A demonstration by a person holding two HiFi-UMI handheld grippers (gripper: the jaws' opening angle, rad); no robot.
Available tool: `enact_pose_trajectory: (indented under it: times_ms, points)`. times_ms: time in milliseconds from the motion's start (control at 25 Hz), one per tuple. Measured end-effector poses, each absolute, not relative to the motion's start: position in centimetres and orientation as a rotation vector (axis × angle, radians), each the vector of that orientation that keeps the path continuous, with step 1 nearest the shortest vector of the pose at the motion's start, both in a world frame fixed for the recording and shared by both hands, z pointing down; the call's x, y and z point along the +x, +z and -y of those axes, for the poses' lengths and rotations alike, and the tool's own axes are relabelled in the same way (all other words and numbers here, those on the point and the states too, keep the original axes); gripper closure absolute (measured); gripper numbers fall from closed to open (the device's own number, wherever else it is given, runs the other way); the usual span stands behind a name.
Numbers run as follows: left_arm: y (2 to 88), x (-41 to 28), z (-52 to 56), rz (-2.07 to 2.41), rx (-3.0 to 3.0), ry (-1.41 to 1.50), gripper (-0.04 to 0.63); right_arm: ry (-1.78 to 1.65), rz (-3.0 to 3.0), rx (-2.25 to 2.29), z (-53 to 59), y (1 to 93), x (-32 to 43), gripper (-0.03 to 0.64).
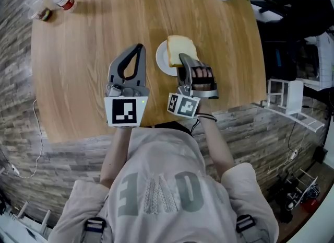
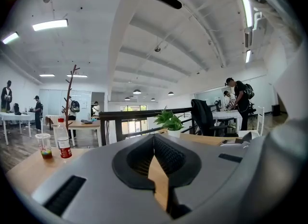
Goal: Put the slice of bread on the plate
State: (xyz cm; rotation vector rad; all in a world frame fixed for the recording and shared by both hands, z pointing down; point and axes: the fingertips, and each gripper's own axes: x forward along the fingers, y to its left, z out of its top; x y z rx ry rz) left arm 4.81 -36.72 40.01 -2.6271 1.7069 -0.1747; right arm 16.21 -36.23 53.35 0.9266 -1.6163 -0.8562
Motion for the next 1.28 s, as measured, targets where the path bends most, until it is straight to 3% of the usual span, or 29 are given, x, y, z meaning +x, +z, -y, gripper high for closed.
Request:
enact_pose_trajectory:
  times_ms: [600,800,960,1280]
  points:
    - [41.3,3.7,37.5,-1.731,-2.641,-0.203,0.588,-0.756,1.634,0.781,35.0,59.1,15.8,0.515]
    - [41.5,3.5,37.4,-1.748,-2.639,-0.185,0.588,-0.523,1.750,0.736,34.5,59.9,15.7,0.448]
    - [41.1,3.1,37.6,-1.764,-2.629,-0.157,0.587,-0.315,1.820,0.682,34.6,59.5,16.2,0.347]
    - [40.8,2.8,37.6,-1.764,-2.619,-0.148,0.588,-0.348,1.809,0.478,33.5,58.4,16.7,0.299]
